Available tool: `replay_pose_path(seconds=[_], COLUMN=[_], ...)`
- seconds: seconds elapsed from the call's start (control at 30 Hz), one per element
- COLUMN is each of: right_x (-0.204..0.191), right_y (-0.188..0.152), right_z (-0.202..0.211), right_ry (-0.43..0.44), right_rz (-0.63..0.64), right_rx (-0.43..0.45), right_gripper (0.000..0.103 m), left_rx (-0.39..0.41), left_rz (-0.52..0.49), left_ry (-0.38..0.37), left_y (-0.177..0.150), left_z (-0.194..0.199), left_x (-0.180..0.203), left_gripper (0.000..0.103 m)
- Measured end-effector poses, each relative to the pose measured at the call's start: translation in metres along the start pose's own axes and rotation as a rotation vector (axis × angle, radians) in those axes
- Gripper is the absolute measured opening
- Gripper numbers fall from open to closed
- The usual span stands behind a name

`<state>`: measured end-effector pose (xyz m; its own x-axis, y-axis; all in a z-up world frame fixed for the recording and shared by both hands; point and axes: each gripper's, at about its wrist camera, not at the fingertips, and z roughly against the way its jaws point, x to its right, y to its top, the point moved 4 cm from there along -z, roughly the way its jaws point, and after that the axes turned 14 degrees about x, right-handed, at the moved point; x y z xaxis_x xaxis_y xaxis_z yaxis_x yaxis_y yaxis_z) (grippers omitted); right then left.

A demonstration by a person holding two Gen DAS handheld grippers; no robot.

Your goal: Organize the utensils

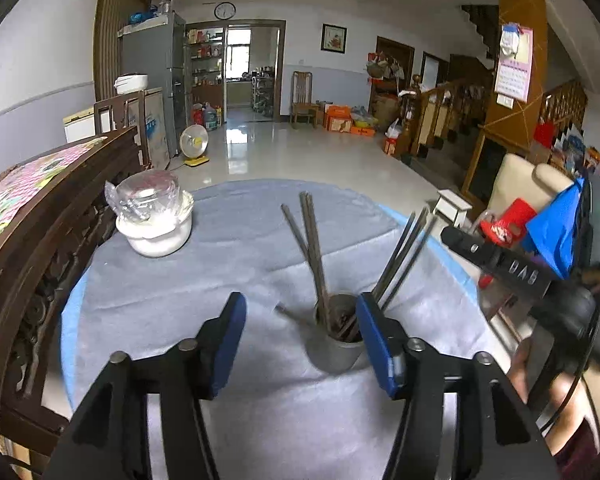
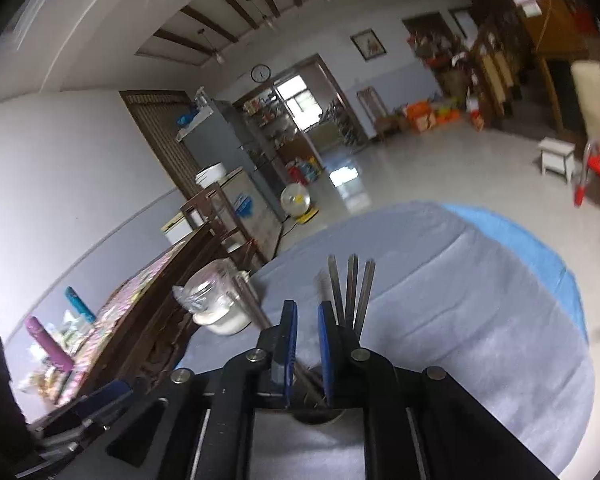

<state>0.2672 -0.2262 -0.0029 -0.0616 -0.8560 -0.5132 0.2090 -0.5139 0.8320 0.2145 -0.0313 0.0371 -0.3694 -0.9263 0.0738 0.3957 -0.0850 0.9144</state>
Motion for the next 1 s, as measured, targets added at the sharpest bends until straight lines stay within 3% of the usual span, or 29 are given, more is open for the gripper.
replay_pose_path(seconds=[0.07,0.1,0.13,0.17,0.53,1.0], right_x=[0.005,0.009,0.013,0.015,0.011,-0.039], right_y=[-0.002,-0.003,-0.004,-0.005,-0.01,-0.021], right_z=[0.008,0.013,0.018,0.024,0.084,0.128], right_ry=[0.007,0.008,0.011,0.015,-0.023,-0.02], right_rz=[-0.026,-0.037,-0.046,-0.051,0.053,0.168], right_rx=[-0.001,0.003,0.01,0.024,0.081,0.114], right_gripper=[0.025,0.043,0.075,0.083,0.083,0.083], left_rx=[-0.01,-0.017,-0.029,-0.042,-0.036,0.024], left_rz=[-0.018,-0.026,-0.033,-0.039,-0.13,-0.121], left_ry=[0.016,0.026,0.037,0.049,0.205,0.295], left_y=[-0.008,-0.012,-0.016,-0.022,-0.041,-0.034], left_z=[0.007,0.009,0.012,0.015,0.043,0.084], left_x=[-0.003,-0.004,-0.006,-0.008,-0.011,-0.023], left_gripper=[0.063,0.067,0.07,0.07,0.081,0.087])
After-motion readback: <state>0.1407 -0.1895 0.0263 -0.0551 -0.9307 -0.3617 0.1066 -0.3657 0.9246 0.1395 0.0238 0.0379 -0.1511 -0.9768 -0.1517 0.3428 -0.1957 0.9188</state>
